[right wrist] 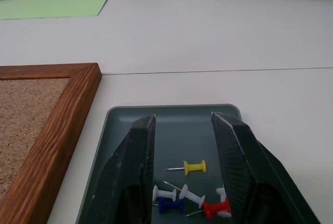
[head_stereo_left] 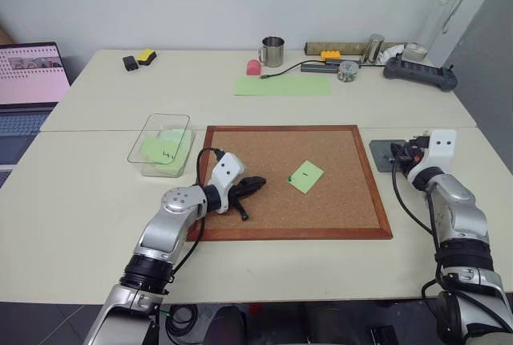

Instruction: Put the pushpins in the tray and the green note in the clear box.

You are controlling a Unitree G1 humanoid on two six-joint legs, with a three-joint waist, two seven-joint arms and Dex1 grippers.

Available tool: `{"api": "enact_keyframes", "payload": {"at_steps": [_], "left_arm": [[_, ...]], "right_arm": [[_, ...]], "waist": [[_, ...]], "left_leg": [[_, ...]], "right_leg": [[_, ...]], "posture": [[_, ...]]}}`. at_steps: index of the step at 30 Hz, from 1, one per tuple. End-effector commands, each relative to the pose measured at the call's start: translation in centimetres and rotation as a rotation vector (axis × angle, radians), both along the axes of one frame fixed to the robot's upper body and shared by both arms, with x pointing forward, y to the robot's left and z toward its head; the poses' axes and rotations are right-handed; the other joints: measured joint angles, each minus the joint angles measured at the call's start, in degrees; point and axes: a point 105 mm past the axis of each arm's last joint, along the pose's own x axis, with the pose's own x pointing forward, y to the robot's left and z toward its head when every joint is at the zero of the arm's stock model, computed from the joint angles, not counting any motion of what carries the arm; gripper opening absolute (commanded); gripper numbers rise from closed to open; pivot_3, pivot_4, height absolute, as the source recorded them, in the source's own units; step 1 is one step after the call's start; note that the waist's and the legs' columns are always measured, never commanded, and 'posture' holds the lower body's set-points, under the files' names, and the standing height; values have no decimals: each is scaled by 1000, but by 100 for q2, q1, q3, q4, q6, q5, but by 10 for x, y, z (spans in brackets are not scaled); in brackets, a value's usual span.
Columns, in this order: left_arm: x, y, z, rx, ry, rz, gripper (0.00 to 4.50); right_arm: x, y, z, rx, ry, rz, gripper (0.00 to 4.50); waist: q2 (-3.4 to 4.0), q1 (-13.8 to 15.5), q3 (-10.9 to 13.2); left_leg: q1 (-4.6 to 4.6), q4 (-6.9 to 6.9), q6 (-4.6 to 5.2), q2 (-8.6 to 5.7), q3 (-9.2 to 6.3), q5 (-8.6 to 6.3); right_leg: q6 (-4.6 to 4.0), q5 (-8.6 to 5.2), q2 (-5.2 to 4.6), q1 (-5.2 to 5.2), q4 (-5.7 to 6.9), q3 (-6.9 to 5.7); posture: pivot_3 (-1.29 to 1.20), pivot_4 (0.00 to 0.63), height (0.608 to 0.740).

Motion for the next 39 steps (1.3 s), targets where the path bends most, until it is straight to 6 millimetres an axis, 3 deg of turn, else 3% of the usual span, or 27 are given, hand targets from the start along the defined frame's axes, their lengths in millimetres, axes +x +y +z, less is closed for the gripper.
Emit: {"api": "enact_keyframes", "payload": {"at_steps": [1,5,10,13,17,25,38,39], "left_arm": [[-2,3,4,8,-17,1,0],[-3,3,3,7,-16,0,0],[-3,2,4,8,-17,-4,0],[-2,2,4,8,-18,-6,0],[-2,1,5,6,-21,-6,0],[-4,2,4,5,-17,2,0],[-5,4,4,1,-15,18,0],[-5,4,4,1,-15,18,0]], "right_arm": [[-10,47,27,-1,-116,254,1752],[-39,114,27,18,-110,590,1752],[-67,172,20,10,-75,811,1752],[-72,193,10,-1,-55,842,1752],[-68,207,-1,-48,-32,837,1752],[-56,212,-13,-124,-1,813,1752],[-46,220,-17,-119,2,811,1752],[-46,220,-19,-123,3,812,1577]], "waist": [[0,1,0],[1,0,0],[1,2,0],[1,2,0],[1,3,0],[0,2,0],[0,1,0],[0,0,0]], "left_leg": [[0,-1,0,0,-1,0],[0,-1,0,3,-3,0],[-1,0,0,3,-8,0],[-1,0,0,2,-10,0],[-2,2,0,1,-10,0],[-1,1,-1,1,-11,0],[-1,1,0,1,-12,0],[-1,1,-1,1,-12,0]], "right_leg": [[0,0,0,0,0,-1],[0,0,3,0,0,-3],[0,0,3,0,-1,-7],[0,0,3,0,-1,-9],[0,0,2,0,-1,-9],[0,0,2,0,-1,-11],[0,0,2,0,-1,-10],[0,0,2,0,-1,-10]], "posture": [[0,150,740],[0,150,740],[0,150,740],[0,150,740],[0,150,740],[0,150,740],[0,150,740],[0,150,740]]}}
